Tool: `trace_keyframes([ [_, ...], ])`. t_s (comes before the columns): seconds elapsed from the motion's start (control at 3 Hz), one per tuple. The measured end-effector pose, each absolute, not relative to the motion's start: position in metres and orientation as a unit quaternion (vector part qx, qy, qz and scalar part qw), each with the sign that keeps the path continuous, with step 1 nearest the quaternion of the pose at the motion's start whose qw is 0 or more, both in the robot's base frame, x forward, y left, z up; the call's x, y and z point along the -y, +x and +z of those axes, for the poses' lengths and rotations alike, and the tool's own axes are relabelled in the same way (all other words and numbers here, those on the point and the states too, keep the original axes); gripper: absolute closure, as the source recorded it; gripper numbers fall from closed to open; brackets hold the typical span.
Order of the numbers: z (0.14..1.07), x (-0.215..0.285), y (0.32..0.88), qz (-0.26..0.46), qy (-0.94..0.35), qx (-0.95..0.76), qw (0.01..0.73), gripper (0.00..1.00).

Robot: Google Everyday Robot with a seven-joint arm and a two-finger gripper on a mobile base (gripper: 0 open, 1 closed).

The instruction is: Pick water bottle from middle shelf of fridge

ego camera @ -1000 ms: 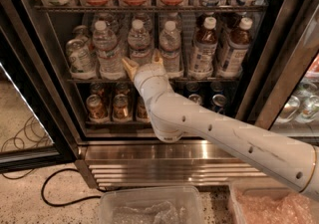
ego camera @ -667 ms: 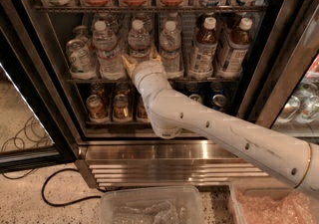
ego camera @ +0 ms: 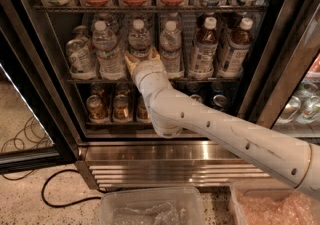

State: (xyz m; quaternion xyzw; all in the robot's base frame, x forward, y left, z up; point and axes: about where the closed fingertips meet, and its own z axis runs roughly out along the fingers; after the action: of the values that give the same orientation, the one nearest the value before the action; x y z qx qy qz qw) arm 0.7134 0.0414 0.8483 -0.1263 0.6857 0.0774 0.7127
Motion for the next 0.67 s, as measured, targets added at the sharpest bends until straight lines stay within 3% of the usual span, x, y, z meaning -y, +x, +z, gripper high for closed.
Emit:
trace_keyframes([
  [0.33,0.8444,-0.0429,0.7106,0.077,-0.13,-0.69,0.708,0.97],
  [0.67,0.8515,-0.0482,0.7042,0.077,-0.142,-0.689,0.707,1.0],
])
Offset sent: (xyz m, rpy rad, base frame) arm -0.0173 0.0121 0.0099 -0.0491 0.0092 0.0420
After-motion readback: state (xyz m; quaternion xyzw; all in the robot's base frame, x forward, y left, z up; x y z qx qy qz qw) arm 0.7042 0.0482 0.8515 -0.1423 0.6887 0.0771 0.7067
